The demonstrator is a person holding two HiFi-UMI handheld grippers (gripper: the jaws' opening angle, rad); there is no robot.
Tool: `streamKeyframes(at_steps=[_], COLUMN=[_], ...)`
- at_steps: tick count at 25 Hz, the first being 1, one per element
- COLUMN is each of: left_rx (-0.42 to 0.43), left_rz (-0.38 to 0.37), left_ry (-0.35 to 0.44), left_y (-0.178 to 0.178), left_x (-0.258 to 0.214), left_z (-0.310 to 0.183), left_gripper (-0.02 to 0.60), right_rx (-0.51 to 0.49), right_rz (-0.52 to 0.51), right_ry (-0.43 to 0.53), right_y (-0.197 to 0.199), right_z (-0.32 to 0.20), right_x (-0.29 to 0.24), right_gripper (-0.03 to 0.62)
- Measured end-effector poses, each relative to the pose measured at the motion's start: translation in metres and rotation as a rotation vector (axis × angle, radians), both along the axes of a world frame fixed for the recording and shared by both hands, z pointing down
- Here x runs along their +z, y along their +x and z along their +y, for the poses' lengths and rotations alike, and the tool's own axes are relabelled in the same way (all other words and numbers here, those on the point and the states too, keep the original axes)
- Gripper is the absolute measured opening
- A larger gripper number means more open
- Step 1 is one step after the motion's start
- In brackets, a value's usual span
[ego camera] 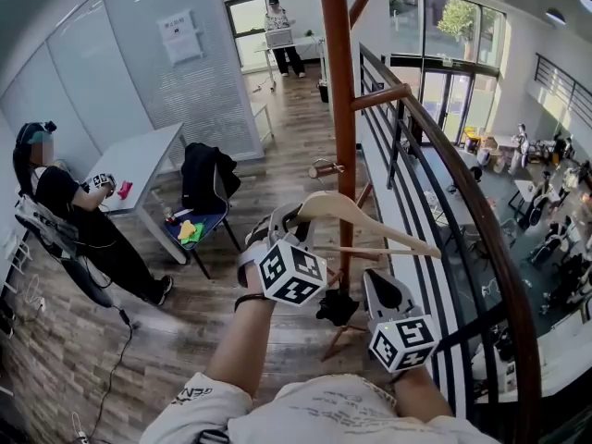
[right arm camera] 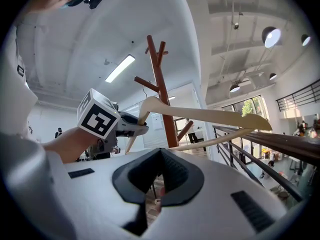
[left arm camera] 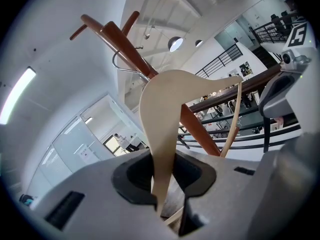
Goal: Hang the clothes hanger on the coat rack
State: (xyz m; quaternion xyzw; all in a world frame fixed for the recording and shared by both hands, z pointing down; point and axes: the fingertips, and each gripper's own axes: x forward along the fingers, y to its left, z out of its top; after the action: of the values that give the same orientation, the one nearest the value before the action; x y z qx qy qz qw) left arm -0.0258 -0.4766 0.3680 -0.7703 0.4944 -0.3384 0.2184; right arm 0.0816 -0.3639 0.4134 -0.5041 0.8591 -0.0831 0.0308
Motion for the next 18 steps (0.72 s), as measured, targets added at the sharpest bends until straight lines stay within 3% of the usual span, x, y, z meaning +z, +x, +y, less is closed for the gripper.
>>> streamKeyframes(at_steps=[9, 18], left_rx=[0.020, 0.050], left_rz=[-0.022, 0.016], left_ry=[-0.028, -0.058], left_y=[0.005, 0.016], left_x=[0.013, 0.022], left_z=[-0.005, -0.006], left_gripper=[0.092, 0.092], right_rx=[0.022, 0.027], right_rz=[-0.003, 0.001], right_ry=[-0.012, -0.020], right_y=[0.002, 0.010], right_z=[0.002, 0.000], right_x=[0.005, 0.009], right_gripper=[0.000, 0.000])
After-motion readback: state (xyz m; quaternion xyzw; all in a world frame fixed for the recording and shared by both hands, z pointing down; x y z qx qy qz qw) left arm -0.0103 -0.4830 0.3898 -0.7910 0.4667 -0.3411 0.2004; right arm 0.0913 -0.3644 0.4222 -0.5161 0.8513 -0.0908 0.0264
